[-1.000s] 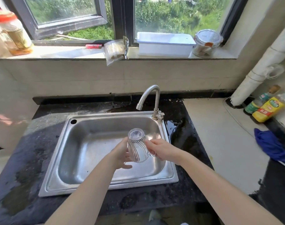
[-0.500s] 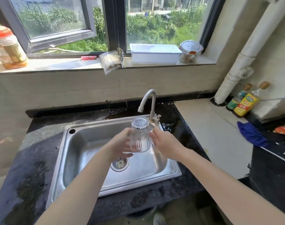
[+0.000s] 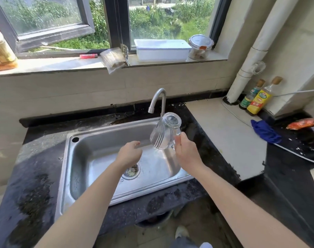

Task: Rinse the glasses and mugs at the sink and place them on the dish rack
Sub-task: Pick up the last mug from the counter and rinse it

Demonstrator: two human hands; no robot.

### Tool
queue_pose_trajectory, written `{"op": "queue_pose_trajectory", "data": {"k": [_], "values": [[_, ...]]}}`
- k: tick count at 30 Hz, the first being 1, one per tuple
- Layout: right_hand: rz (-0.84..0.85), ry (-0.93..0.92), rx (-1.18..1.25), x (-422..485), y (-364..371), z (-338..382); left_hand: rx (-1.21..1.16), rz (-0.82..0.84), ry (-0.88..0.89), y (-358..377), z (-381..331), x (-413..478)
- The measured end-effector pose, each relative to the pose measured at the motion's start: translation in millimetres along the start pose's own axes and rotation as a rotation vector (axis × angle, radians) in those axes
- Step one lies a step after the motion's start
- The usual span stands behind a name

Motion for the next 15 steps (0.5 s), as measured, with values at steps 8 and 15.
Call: {"op": "queue_pose_trajectory", "data": {"k": [8, 15], "values": [[0.015, 0.169, -0.042, -29, -18, -52, 0.383, 0.098, 0.238, 66, -36, 2], [-0.166, 0.369, -0.019, -100, -117, -134, 0.444, 0.254, 0.514, 180, -142, -29]]}}
Point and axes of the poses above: each hand's wrist, its own x-axis towards the middle knuckle, its own y-axis out of the palm, z = x × y, the point moved 8 cm from there along x, towards the middle knuckle, and after that the axes turned 3 degrees about y, right-handed, at the moved point
